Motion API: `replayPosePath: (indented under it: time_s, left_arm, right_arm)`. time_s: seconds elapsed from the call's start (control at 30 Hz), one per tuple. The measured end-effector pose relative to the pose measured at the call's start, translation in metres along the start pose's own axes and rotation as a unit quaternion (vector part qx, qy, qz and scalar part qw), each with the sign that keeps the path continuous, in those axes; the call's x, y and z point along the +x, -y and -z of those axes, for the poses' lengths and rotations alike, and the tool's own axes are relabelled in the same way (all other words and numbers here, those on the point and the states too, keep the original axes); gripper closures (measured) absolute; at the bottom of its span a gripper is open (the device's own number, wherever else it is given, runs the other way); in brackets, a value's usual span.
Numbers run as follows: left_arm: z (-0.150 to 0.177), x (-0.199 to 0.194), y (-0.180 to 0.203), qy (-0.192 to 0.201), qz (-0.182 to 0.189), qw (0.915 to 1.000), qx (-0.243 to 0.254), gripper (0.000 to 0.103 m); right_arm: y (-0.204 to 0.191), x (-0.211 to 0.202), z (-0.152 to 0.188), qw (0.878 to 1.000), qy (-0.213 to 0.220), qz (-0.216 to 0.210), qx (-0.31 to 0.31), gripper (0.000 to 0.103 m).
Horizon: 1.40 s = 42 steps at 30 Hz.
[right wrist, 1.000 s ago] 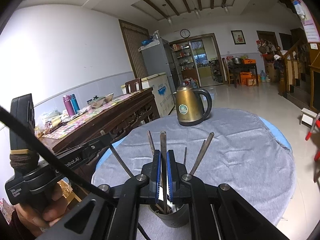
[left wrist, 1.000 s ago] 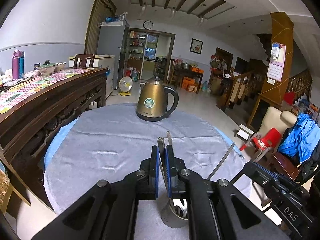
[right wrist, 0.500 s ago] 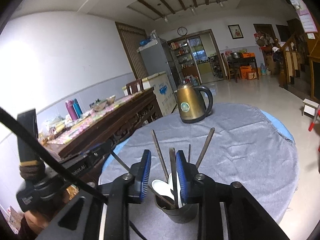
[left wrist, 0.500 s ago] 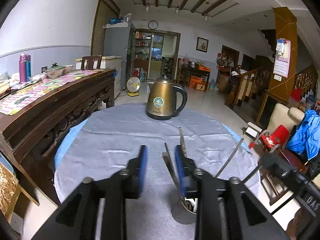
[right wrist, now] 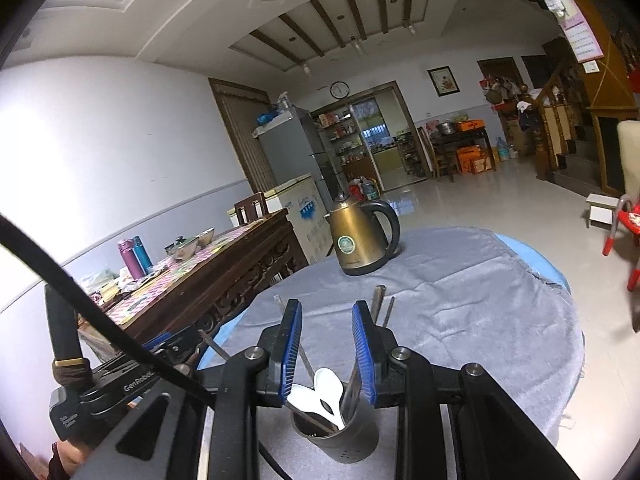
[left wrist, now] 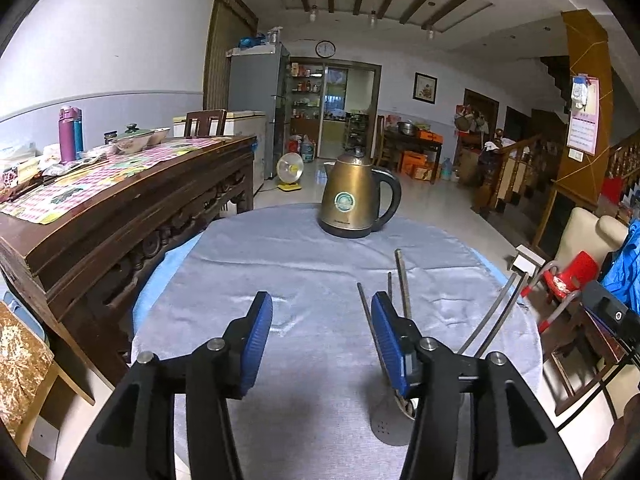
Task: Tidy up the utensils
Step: 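Move both tools away from the cup toward the remaining chopsticks on the cloth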
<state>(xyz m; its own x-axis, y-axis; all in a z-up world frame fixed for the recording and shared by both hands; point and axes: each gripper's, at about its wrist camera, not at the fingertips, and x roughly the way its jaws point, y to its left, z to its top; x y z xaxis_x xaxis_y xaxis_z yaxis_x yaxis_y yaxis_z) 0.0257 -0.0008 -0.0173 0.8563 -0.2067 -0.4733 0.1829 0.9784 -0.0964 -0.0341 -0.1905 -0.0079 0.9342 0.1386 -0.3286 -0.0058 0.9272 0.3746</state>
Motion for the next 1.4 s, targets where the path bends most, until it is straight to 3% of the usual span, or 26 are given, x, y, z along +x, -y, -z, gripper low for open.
replayPosePath:
  time_s: [0.27, 0.33, 0.4, 0.43, 1.03, 1.4]
  left_arm:
    - [0.005, 0.009, -0.008, -0.011, -0.023, 0.9997, 0.0, 0.042]
    - [0.006, 0.012, -0.011, -0.015, -0.029, 0.9995, -0.002, 0.042]
    - [0.007, 0.014, -0.014, -0.018, -0.036, 0.9992, -0.003, 0.042]
    - [0.008, 0.016, -0.016, -0.019, -0.041, 0.999, -0.004, 0.042]
    - [0.021, 0.055, -0.046, -0.062, -0.083, 0.9945, -0.019, 0.041]
    - [0.03, 0.083, -0.062, -0.095, -0.106, 0.9894, -0.026, 0.041]
  right_arm:
    - [0.012, 0.007, 0.003, 0.999, -0.027, 0.012, 0.018, 0.074]
    - [0.015, 0.009, 0.005, 0.999, -0.032, 0.018, 0.022, 0.071]
    - [0.019, 0.011, 0.006, 0.999, -0.036, 0.021, 0.028, 0.059]
    - [0.022, 0.012, 0.007, 0.998, -0.038, 0.023, 0.033, 0.057]
    - [0.052, 0.038, 0.02, 0.994, -0.066, 0.052, 0.068, 0.057]
    - [0.085, 0.067, 0.036, 0.984, -0.114, 0.062, 0.123, 0.057]
